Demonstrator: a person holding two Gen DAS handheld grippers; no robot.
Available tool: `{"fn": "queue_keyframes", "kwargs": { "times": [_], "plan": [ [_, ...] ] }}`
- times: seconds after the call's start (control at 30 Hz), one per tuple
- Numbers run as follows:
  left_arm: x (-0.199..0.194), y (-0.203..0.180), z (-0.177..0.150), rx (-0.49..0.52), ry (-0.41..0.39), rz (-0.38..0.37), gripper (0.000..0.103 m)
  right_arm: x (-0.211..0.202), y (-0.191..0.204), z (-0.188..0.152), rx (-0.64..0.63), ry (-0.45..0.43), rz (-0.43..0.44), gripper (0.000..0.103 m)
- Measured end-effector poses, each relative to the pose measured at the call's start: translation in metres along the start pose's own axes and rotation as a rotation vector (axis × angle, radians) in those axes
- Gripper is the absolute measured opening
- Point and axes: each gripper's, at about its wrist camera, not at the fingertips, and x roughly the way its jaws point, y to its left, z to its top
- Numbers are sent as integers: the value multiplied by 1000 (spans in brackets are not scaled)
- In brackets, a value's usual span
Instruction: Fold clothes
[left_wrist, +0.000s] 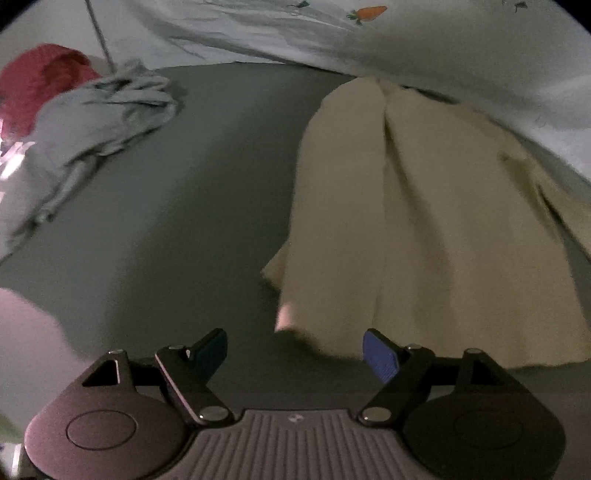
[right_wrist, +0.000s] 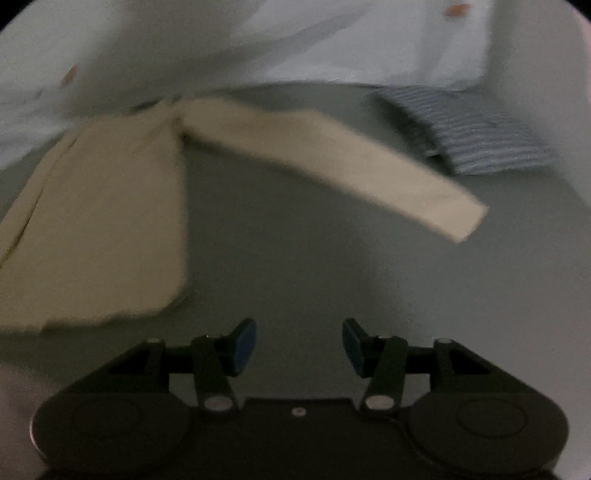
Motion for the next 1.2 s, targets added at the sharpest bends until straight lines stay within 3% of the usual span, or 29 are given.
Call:
{"fn": "queue_keyframes", "kwargs": {
  "times": [0.03,0.07,0.1,0.13,0.23,0.37,0.5,0.53,0.57,0.63,0.7,0.8,0.83,0.97,1.07,1.13,1.17,1.2],
  "plan": [
    [2,4,0,4,2,-29,52,-3,12,-4,-33,8,8,53],
    [3,10,1,6,12,-38,37,-8,23,-7,-63,8,13,53],
    [5,16,1,5,26,-33,8,-9,30,-7,-85,5,13,53],
    [7,23,2,4,40,-29,6,-11,37,-7,-107,2,14,53],
    [-11,56,5,-69,8,-43,6,-18,49,-2,-134,-19,7,53],
    [-54,123,32,-144,-141,-12,6,-24,57,4,-128,-32,-9,53],
    [-74,192,73,-216,-327,102,6,-29,63,9,-115,-42,-25,53],
    [-72,208,82,-242,-343,134,8,-30,65,11,-112,-44,-29,53],
    [-67,223,90,-272,-343,161,9,-31,67,12,-109,-47,-33,53],
    [-53,246,97,-347,-261,178,27,-33,70,15,-103,-52,-41,54],
    [-51,254,85,-381,-204,126,38,-33,71,17,-86,-50,-34,56],
    [-48,224,58,-330,-159,22,63,-27,69,21,-60,-47,-9,62],
    [-42,208,47,-288,-130,-23,65,-24,68,22,-50,-44,-2,63],
    [-16,143,17,-59,-12,-116,65,-5,60,28,34,-26,39,63],
    [-6,107,4,86,3,-109,65,10,58,33,83,-30,78,63],
    [-4,95,-4,133,-33,-36,64,20,59,35,90,-27,135,62],
    [-7,92,-8,139,-51,-19,56,24,61,35,84,-32,162,55],
    [-12,90,-13,135,-67,-19,41,27,64,34,63,-35,169,38]
  ]
}}
